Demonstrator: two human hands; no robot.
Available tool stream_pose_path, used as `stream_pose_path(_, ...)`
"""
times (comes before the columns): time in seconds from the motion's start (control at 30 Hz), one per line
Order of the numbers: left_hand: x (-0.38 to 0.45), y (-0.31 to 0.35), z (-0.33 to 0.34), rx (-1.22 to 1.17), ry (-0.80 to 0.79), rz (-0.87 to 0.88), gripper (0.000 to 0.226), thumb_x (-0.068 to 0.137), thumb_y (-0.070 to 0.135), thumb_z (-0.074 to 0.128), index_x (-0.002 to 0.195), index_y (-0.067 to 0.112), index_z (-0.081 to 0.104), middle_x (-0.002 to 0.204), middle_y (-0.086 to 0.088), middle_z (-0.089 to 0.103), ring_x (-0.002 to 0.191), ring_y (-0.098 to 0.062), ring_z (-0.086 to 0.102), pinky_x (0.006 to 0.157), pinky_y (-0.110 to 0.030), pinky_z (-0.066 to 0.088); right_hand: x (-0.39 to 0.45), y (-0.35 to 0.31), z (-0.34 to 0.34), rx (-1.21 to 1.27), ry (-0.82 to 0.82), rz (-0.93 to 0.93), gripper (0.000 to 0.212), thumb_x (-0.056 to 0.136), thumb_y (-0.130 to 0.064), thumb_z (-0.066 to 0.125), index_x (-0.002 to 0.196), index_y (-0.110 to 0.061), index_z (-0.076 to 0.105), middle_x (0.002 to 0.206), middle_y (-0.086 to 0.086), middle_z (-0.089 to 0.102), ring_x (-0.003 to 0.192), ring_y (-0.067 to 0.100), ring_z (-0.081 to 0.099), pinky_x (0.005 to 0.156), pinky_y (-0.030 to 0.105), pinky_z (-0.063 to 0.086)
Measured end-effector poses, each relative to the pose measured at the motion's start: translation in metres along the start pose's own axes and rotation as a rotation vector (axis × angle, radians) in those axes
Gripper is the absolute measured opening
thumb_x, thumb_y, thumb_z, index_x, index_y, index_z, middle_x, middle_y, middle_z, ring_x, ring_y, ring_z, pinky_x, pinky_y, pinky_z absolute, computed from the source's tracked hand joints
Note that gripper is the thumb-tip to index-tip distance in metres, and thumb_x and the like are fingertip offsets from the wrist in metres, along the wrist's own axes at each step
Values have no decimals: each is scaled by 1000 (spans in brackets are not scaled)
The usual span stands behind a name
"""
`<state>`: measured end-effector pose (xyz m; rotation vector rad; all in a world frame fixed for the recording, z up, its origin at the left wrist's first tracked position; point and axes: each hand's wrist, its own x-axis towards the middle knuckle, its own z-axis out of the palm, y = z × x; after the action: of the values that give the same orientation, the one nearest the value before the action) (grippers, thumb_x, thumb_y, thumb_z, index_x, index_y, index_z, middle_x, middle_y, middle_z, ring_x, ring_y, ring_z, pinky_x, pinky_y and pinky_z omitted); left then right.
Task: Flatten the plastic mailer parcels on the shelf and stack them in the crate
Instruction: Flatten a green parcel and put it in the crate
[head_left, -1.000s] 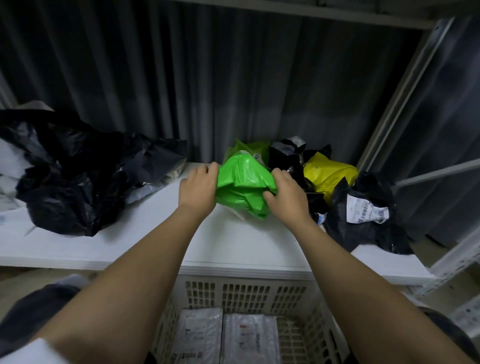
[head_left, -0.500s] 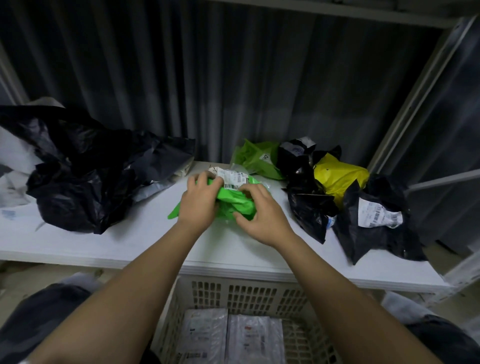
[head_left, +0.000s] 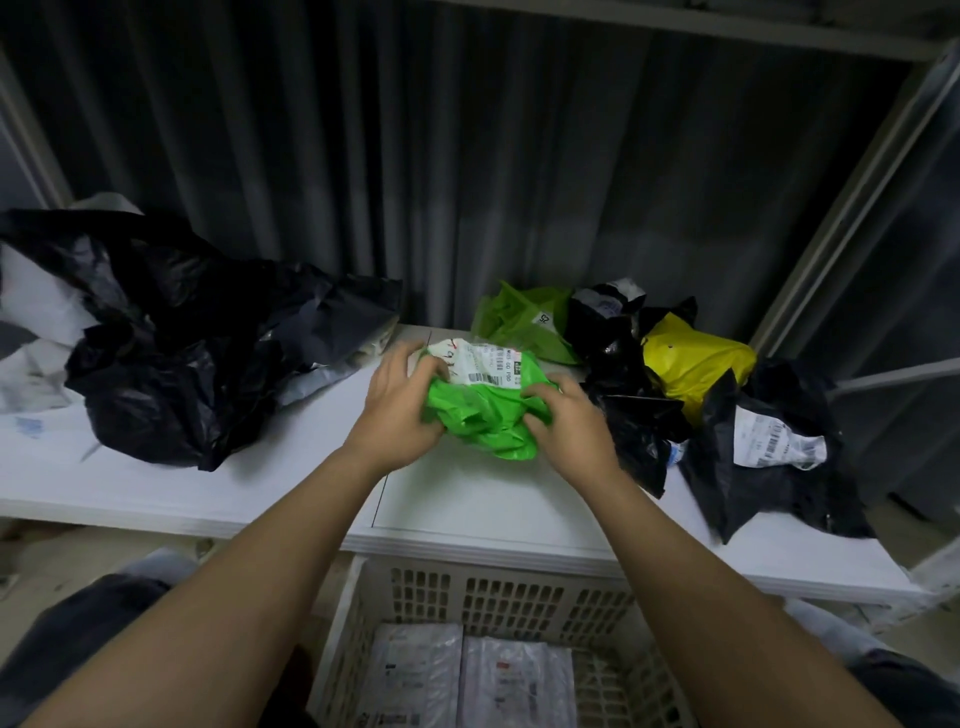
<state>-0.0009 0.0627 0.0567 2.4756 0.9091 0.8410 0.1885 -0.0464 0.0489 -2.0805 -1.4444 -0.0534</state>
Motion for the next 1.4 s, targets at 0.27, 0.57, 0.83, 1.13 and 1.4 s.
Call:
stream_pose_path(0.27,-4,17,-3,376,39,194,30,83,28,67,113,21,63,115,-4,57,109,-32,48,86,-40,39,1,-2,9,189,170,88,21,85,-7,68,106,-9,73,126,9,58,109,24,59,86,14,37)
stream_pose_path(0.57,-6,4,-20,570,-18,-193,35,90,4,47,123,14,44,121,-9,47,114,-30,43,74,-38,41,1,10,-11,603,228,215,26,80,-6,74,105,2,71,115,-2,56,111,18,56,95,25,44)
stream_pose_path(0.83,-16,-5,-16,480,-35,-179,36,83,-2,46,119,6,45,120,-15,43,112,-34,39,75,-40,40,-30,28,-13,47,123,-196,15,76,-15,75,84,-10,64,106,4,53,102,22,50,81,29,40)
stream_pose_path(1.13,-40,-9,3,407,-388,-283,26,83,21,51,107,13,51,118,-11,41,116,-31,34,97,-39,31,-68,29,21,-155,-200,-86,51,89,-58,48,71,-14,64,89,2,51,95,20,46,77,29,33)
stream_pose_path(1.4,-9,-16,36,231,-228,-253,50,101,36,32,147,17,27,155,-9,20,141,-28,18,115,-42,18,-20,-20,42,-193,6,0,47,98,-38,32,137,-16,47,147,12,37,139,32,23,114,45,15)
